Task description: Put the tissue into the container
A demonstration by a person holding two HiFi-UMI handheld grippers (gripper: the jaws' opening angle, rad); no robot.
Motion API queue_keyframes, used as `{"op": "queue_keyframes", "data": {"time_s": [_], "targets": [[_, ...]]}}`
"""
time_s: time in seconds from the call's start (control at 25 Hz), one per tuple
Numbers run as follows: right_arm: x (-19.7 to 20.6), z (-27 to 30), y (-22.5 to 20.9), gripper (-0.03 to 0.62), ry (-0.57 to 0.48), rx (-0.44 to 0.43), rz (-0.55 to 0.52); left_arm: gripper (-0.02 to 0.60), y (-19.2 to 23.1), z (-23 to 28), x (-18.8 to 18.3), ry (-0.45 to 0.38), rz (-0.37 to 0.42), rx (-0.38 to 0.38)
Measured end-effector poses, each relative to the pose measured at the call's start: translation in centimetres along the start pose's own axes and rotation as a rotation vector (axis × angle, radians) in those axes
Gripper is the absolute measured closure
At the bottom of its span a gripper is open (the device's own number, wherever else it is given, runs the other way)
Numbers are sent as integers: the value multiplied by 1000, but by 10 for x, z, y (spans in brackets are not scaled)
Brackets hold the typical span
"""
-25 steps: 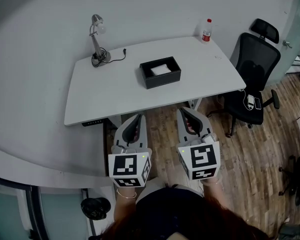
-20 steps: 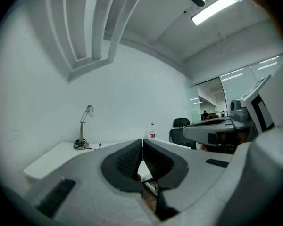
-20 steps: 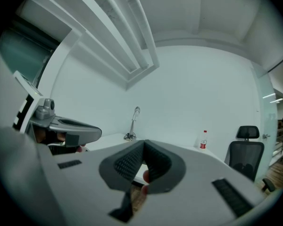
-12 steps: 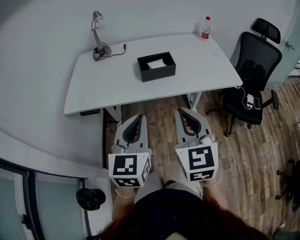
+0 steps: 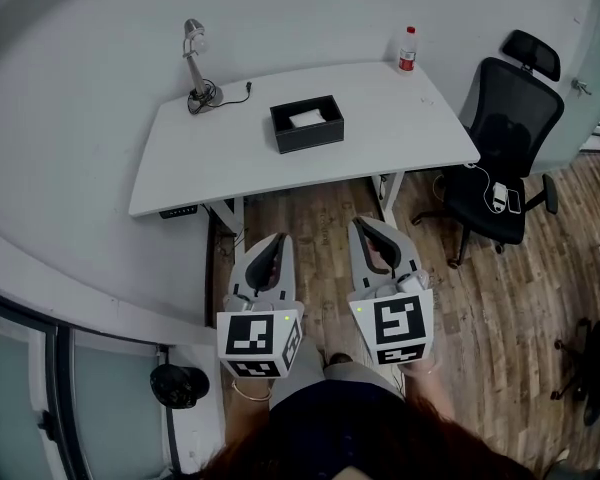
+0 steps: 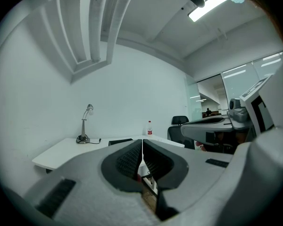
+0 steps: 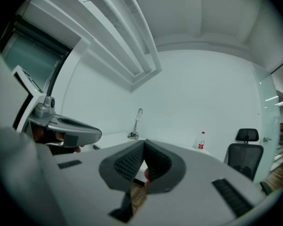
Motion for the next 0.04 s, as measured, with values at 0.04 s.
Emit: {"op": "queue_keyframes", "data": {"time_s": [0.04], "targets": [[1, -4, 0, 574, 0, 1, -3, 554, -3, -3, 1, 2, 1, 0]]}}
Point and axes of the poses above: the fingertips, and each gripper's own axes: z forward along the fingers, y to its left, x out of its underside, the point moved 8 cm from there along -z, backward along the fingers, and after that the axes turned 11 degrees about -x, right-handed, at the moved point
